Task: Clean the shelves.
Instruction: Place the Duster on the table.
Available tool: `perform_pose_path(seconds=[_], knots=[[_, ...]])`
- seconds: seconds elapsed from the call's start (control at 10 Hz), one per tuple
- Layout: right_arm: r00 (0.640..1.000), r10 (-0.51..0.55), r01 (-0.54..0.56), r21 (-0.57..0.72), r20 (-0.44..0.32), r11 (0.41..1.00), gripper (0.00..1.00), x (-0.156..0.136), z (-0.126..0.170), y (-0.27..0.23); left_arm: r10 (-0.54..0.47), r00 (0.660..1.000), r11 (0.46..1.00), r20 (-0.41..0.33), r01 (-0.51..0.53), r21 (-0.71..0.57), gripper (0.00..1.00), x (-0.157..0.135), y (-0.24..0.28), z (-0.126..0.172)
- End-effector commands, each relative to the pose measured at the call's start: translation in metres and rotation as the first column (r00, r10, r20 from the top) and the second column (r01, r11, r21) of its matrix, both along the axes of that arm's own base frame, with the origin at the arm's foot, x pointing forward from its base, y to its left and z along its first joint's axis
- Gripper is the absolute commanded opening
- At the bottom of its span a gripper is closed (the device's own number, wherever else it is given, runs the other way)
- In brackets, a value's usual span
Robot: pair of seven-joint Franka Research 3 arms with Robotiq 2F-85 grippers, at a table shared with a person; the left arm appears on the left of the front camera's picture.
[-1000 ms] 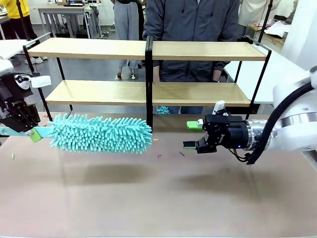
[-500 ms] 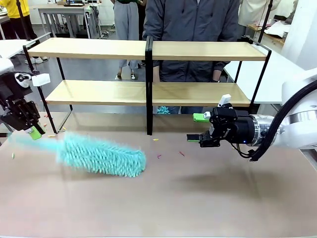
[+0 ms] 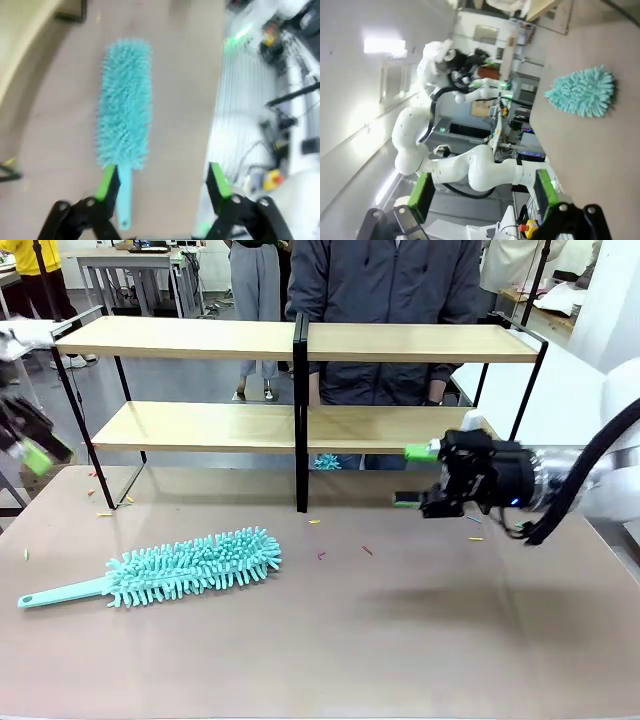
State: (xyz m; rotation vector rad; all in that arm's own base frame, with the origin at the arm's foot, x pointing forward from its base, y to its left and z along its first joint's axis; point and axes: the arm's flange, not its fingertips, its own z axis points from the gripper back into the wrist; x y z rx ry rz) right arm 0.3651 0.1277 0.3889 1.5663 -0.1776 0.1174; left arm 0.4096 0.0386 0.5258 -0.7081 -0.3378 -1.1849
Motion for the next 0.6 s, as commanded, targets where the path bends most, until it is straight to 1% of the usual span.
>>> perform_pose_path(seconds=[0.0, 0.1, 0.2, 0.3, 0.4, 0.5], knots=[[0.984, -0.066, 0.032, -0.199, -0.165, 0.979, 1.0, -0.092, 0.048, -0.05, 0.18, 0.974, 0.886, -0.14, -0.222, -0.407, 1.0, 0.001, 0.018, 0.028], [0.977, -0.093, 0.039, -0.266, -0.192, 0.963, 1.0, -0.119, 0.063, -0.074, 0.248, 0.93, 0.744, -0.27, -0.361, -0.562, 1.0, 0.008, 0.029, 0.032], [0.959, -0.153, 0.072, -0.317, -0.239, 0.946, 1.0, -0.142, 0.071, -0.097, 0.221, 0.812, 0.633, -0.54, -0.541, -0.553, 1.0, 0.02, 0.045, 0.027], [0.958, -0.18, 0.095, -0.343, -0.225, 0.935, 1.0, -0.157, 0.076, -0.111, 0.33, 0.617, 0.484, -0.714, -0.76, -0.433, 1.0, 0.031, 0.063, 0.017], [0.946, -0.219, 0.123, -0.364, -0.238, 0.923, 1.0, -0.168, 0.077, -0.122, 0.383, 0.499, 0.469, -0.777, -0.83, -0.302, 1.0, 0.028, 0.087, 0.002], [0.937, -0.247, 0.142, -0.379, -0.246, 0.915, 1.0, -0.172, 0.076, -0.127, 0.486, 0.394, 0.417, -0.78, -0.889, -0.19, 1.0, 0.019, 0.114, -0.02]])
